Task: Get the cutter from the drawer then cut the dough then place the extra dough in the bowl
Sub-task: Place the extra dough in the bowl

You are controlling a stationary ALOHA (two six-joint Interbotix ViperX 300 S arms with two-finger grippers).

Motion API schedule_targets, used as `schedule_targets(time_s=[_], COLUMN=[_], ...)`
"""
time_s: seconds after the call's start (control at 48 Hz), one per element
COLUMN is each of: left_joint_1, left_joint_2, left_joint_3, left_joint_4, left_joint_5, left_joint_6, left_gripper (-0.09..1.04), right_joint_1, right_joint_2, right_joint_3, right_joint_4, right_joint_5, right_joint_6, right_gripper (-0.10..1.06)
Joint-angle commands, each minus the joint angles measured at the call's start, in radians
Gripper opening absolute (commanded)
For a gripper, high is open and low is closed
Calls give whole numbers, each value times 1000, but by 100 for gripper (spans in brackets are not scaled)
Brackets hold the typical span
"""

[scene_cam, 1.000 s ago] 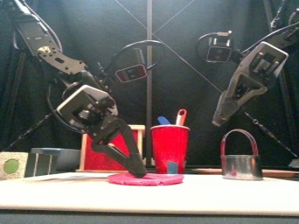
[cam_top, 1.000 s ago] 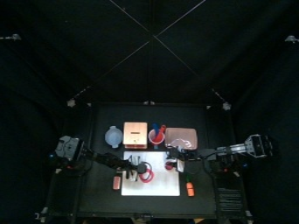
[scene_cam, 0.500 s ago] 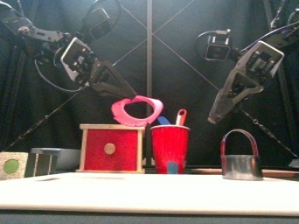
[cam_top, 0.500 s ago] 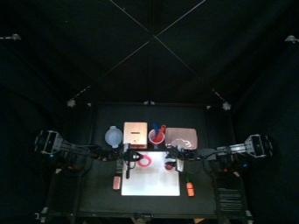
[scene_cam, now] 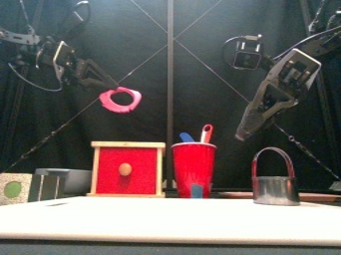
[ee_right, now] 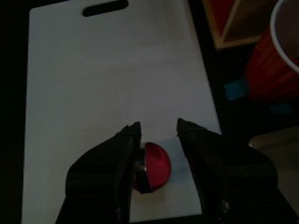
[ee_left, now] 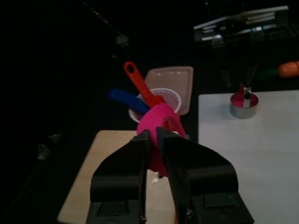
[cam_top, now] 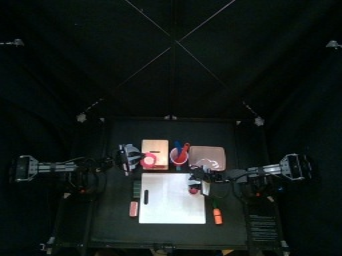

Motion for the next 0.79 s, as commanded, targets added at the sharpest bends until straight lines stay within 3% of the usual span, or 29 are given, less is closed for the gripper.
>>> schedule_targets(time_s=[0.021,0.188,0.333,0.792], left_joint_1=[63,176,270,296], left_joint_2=[-107,-222,-241,11], left_joint_3=[18,75,110,137], left_joint_4=[2,-5,-6,-6], left_joint_5=[57,153,219,245], left_joint_6=[-2,-2,-6,-5], left_gripper=[57,57,57,57], right_joint_1=[-5,-5,-5,-15], right_joint_2=[-9,-8,-6,17], right_joint_3=[-23,-20,-17,-21], right_joint_4=[-2,-2,-8,-9], right_joint_5=[-8,-14,-18,-23], right_joint_6=[-2,-2,-2,-2], right_gripper=[77,77,77,77])
